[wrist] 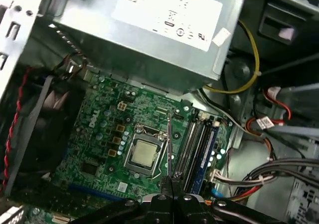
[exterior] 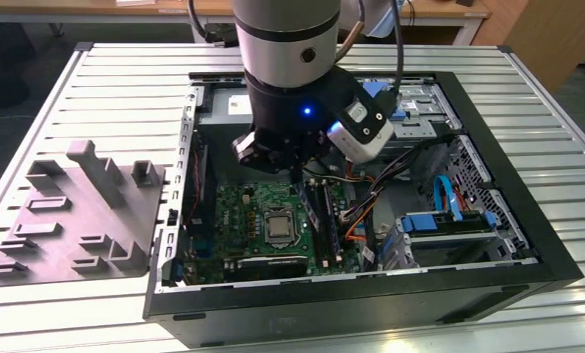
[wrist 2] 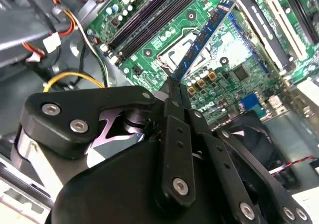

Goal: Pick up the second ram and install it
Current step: 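Insert the second ram into the second slot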

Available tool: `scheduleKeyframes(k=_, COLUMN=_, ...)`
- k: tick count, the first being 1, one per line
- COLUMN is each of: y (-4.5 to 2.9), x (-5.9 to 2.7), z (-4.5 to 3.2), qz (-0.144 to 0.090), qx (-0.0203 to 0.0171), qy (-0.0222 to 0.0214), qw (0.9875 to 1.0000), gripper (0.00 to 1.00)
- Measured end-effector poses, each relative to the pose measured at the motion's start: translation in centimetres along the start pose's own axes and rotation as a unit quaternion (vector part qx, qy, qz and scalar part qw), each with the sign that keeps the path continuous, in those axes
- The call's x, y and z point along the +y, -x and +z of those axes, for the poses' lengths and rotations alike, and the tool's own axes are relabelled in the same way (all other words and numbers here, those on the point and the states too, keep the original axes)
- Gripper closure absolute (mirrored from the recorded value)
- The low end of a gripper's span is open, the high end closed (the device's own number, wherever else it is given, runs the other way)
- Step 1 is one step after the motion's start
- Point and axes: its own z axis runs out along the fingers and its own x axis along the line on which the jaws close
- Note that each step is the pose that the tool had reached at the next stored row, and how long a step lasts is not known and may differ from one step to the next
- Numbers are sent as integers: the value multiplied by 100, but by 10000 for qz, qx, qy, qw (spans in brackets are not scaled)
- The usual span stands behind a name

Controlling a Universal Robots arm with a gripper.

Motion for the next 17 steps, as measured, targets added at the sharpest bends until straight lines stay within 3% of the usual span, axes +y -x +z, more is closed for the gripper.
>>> scheduleKeyframes(k=3, y=0, x=0, z=3, qz=267, qx=-13, qy=-28, qw=9996, gripper=89)
scheduleKeyframes(k=7, y=-1, x=0, z=6, qz=624, qx=-32, qy=-65, qw=9980, gripper=89)
scheduleKeyframes(k=11, y=-1, x=-1, z=12, qz=987, qx=-51, qy=-103, qw=9951, gripper=89)
scheduleKeyframes(k=15, y=-1, x=-1, z=17, qz=1342, qx=-69, qy=-140, qw=9908, gripper=89)
scheduleKeyframes(k=17, y=-2, x=-1, z=17, qz=1368, qx=-70, qy=-143, qw=9905, gripper=89)
